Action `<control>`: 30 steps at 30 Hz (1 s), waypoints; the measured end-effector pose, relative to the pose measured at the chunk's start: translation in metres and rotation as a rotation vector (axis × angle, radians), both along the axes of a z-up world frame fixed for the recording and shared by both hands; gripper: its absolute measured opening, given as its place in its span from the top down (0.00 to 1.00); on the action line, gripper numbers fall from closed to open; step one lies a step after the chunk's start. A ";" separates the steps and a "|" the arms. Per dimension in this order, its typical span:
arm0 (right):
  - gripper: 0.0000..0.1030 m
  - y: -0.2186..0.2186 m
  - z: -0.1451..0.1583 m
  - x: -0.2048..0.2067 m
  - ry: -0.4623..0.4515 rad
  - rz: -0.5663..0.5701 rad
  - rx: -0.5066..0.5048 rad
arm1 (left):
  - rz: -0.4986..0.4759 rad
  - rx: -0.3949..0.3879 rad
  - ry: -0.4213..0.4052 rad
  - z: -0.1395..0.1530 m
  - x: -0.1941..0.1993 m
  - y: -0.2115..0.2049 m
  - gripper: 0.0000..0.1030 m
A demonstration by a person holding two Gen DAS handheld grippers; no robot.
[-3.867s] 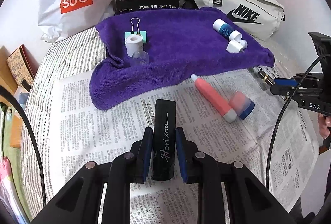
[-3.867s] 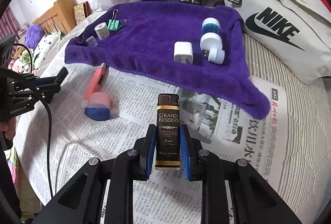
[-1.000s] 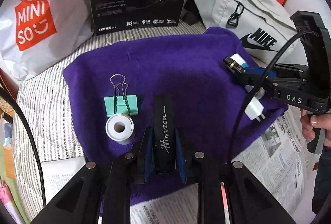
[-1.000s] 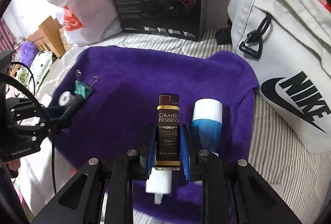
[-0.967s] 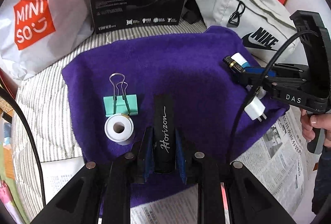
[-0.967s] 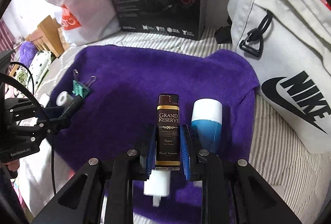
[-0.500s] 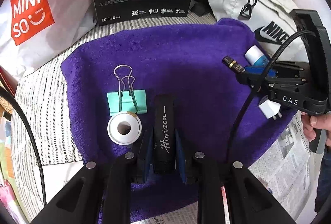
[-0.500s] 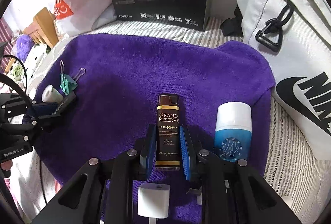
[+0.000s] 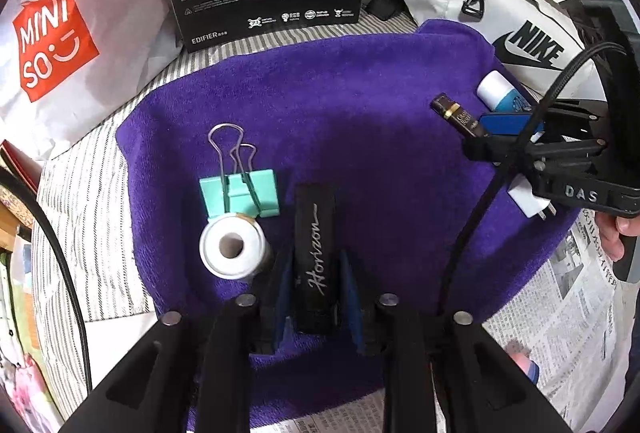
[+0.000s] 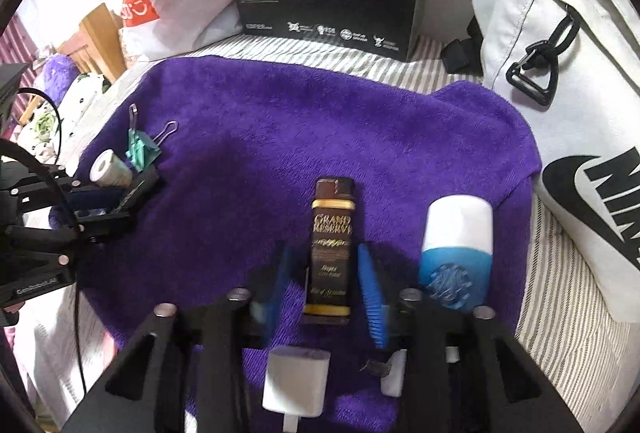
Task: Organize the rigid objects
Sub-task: 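Release the case beside the tape roll while the right tool releases the bottle beside the plug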
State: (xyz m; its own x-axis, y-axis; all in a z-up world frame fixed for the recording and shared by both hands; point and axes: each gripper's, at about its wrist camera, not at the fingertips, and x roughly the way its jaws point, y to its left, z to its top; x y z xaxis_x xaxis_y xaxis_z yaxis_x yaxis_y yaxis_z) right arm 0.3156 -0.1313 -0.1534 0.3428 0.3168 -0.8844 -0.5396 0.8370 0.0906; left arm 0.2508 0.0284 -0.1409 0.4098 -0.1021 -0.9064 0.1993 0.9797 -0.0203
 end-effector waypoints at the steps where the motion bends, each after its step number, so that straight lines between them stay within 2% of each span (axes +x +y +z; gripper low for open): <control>1: 0.54 -0.001 0.001 -0.002 -0.001 -0.001 -0.004 | -0.004 -0.003 0.000 0.000 -0.001 -0.001 0.69; 6: 0.54 -0.014 0.009 -0.012 0.001 -0.018 0.014 | 0.001 0.000 0.003 0.002 -0.005 -0.005 0.58; 15: 0.52 -0.048 0.041 -0.047 -0.029 -0.089 0.032 | 0.018 -0.001 -0.038 0.031 -0.029 -0.015 0.58; 20: 0.47 -0.075 0.055 -0.078 -0.035 -0.171 0.090 | 0.022 0.001 -0.061 0.045 -0.059 -0.025 0.57; 25: 0.46 -0.095 0.055 -0.108 -0.025 -0.213 0.120 | 0.023 -0.018 -0.058 0.037 -0.088 -0.033 0.55; 30: 0.46 -0.109 0.050 -0.133 -0.025 -0.250 0.121 | 0.051 -0.075 -0.031 0.019 -0.107 -0.038 0.55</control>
